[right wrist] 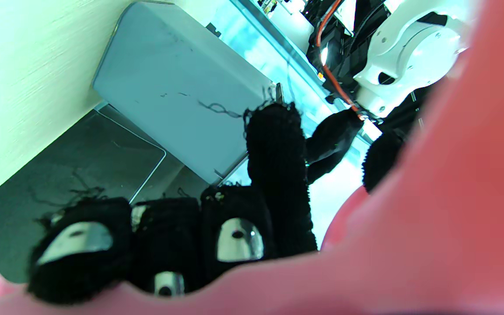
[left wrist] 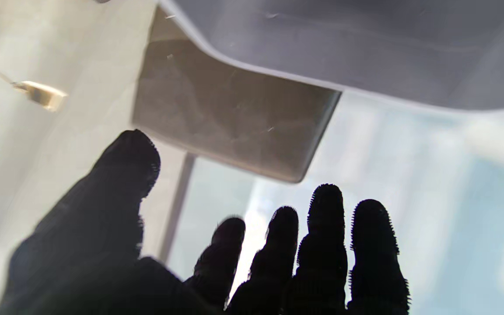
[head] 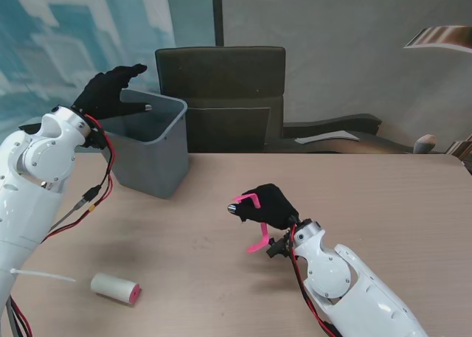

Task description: Replace a lint-roller refill

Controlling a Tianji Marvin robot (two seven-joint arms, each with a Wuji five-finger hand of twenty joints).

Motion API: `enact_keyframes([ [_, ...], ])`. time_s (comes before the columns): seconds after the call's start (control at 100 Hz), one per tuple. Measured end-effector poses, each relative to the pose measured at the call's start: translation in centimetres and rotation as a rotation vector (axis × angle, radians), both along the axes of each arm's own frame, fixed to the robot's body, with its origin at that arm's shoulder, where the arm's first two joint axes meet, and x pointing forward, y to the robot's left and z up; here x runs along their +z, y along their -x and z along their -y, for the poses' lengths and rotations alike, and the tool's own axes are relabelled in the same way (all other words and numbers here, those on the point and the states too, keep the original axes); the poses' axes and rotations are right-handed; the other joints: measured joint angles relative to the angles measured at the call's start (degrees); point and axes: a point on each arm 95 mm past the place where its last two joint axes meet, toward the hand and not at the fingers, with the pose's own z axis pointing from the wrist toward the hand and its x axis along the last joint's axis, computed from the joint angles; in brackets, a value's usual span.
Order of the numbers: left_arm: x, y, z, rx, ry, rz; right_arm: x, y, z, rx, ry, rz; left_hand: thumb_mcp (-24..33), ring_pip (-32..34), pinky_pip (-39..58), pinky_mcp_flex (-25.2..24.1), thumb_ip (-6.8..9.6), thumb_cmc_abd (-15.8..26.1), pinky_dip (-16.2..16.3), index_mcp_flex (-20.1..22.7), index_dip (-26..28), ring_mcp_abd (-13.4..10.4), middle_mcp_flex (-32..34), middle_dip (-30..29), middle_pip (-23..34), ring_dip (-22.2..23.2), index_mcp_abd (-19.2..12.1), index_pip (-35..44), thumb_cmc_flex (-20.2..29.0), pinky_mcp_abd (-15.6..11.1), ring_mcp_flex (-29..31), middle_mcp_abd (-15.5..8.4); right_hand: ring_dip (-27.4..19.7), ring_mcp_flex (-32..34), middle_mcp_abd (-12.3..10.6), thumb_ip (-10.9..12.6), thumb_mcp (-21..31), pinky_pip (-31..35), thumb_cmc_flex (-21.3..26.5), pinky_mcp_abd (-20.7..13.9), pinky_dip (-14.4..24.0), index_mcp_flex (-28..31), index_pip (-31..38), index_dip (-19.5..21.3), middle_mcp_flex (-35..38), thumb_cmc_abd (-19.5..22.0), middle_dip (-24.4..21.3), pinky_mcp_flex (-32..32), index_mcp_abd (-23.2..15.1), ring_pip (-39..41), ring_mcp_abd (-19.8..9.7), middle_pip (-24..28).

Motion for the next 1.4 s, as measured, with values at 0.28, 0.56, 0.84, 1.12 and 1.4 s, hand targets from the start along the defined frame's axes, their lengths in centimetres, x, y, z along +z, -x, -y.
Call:
enact_keyframes([
  [0.28,1.6,11.5,0.5,-0.237,-0.079,0.114,0.3,0.2,0.0,-0.006,-0.005,0.013,3.0,5.6,11.7,11.4,-0.02,-1.2,5.2,19.7,11.7,-1.0,23.7,0.8,6.0,2.3,-5.8,21.6,1.9,0.0,14.2,-3.2,0.0,0.0,0.0,0.0,0.0,0.0,0.0,0.0,0.0,0.0,-0.1,0.0,0.0,0.0,0.0,0.0,0.0,0.0,0.0,0.0],
  [0.56,-2.8,21.7,1.8,-0.291,-0.178,0.012,0.3,0.6,-0.1,0.0,-0.014,0.017,3.0,6.2,11.7,11.3,-0.02,-1.2,5.2,21.3,12.2,-0.9,24.7,1.1,5.7,2.3,-5.9,23.3,2.5,0.1,14.3,-3.4,-0.1,0.0,0.0,0.0,0.0,0.0,0.0,0.0,0.0,0.0,-0.1,0.0,0.0,0.0,0.0,0.0,0.0,0.0,0.0,0.0],
  [0.84,-10.6,27.0,1.3,-0.283,-0.439,-0.106,0.1,0.8,-0.5,0.024,-0.016,-0.003,1.7,0.8,4.4,8.4,-0.02,-1.1,4.1,20.3,10.4,-0.9,23.5,1.1,2.1,2.1,-6.2,18.4,2.5,0.6,13.2,-3.5,-0.2,0.0,0.0,0.0,0.0,0.0,0.0,0.0,0.0,0.0,-0.1,0.0,0.0,0.0,0.0,0.0,0.0,0.0,0.0,0.0],
  [1.12,-14.2,30.3,-1.1,-0.224,-0.557,-0.282,-0.1,1.1,-1.2,0.056,-0.015,-0.019,3.0,-6.2,-3.9,4.7,-0.02,-3.2,3.0,17.1,8.9,-1.7,17.2,0.8,-2.3,-0.4,-7.8,13.0,2.5,0.6,7.0,-3.7,-0.7,0.0,0.0,0.0,0.0,0.0,0.0,0.0,0.0,0.0,-0.5,0.0,0.0,0.0,0.0,0.0,0.0,0.0,0.0,0.0],
  [1.4,-15.9,30.9,-1.5,-0.144,-0.63,-0.226,-0.1,1.1,-1.4,0.065,-0.011,-0.018,3.6,-9.6,-8.0,3.3,-0.02,-3.7,2.9,13.0,6.9,-2.5,11.3,-0.6,-5.8,-1.6,-8.3,7.0,1.5,0.0,3.5,-4.1,-0.8,0.0,0.0,0.0,0.0,0.0,0.0,0.0,0.0,-0.1,-0.6,0.0,0.0,0.0,0.0,0.0,0.0,0.0,0.0,0.0],
])
